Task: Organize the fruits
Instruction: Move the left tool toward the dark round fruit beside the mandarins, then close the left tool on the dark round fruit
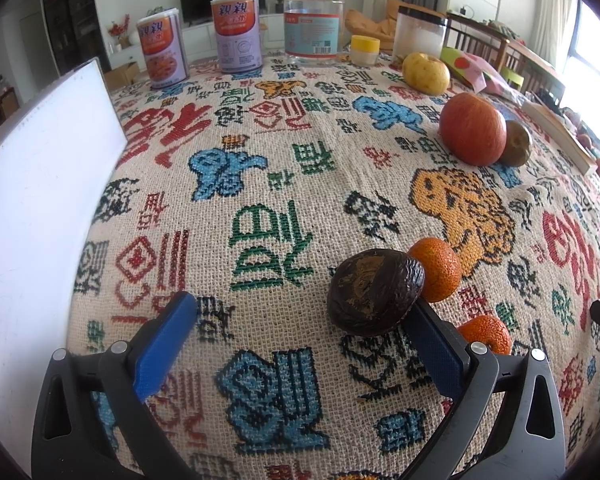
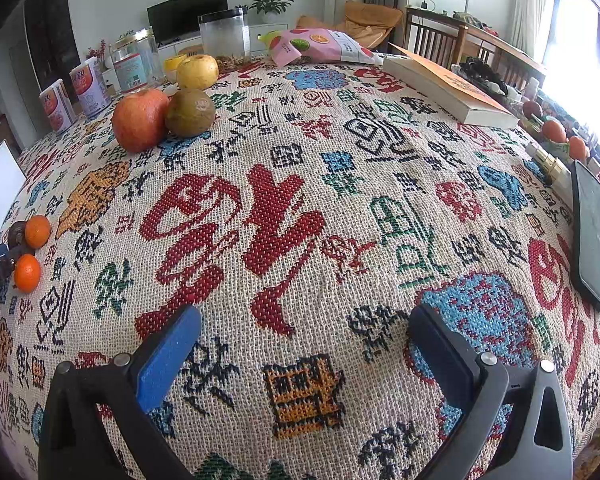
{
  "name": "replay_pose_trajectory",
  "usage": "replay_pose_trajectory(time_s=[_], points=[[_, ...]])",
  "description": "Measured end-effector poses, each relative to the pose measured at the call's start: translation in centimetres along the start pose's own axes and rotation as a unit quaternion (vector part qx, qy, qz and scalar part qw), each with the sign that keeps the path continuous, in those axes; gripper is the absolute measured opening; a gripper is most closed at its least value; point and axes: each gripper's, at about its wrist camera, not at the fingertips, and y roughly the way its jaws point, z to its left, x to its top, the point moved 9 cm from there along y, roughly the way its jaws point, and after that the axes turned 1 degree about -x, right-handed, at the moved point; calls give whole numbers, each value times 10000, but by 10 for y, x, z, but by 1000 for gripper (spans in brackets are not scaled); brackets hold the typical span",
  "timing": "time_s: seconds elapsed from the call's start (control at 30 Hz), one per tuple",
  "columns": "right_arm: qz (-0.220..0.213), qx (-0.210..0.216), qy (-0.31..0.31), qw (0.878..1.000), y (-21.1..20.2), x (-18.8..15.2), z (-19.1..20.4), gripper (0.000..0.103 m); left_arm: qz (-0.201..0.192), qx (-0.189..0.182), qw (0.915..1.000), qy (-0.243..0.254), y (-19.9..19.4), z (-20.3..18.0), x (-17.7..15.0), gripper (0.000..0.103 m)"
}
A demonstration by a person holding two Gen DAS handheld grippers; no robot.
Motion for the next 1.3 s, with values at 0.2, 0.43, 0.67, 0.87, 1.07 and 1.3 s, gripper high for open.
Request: replay_pose_trajectory(time_s=[0.2,0.43,0.67,0.87,1.07,1.3], points=[[2,2,0,10000,0,0,0,103,0,0,10000,0,0,0,0,102],[2,1,-1,10000,0,0,0,103,0,0,10000,0,0,0,0,102],[2,2,0,10000,0,0,0,103,177,-223,9996,88,-5,2,-2,100],[1,5,0,10000,0,0,0,103,-50,-164,9996,240,-9,-1,-4,90],[1,7,0,10000,0,0,0,103,-206,-171,9985,468,-7,-13,5,83],[1,8,0,10000,0,0,0,103,-299,-243,9985,393,-18,-16,0,33]])
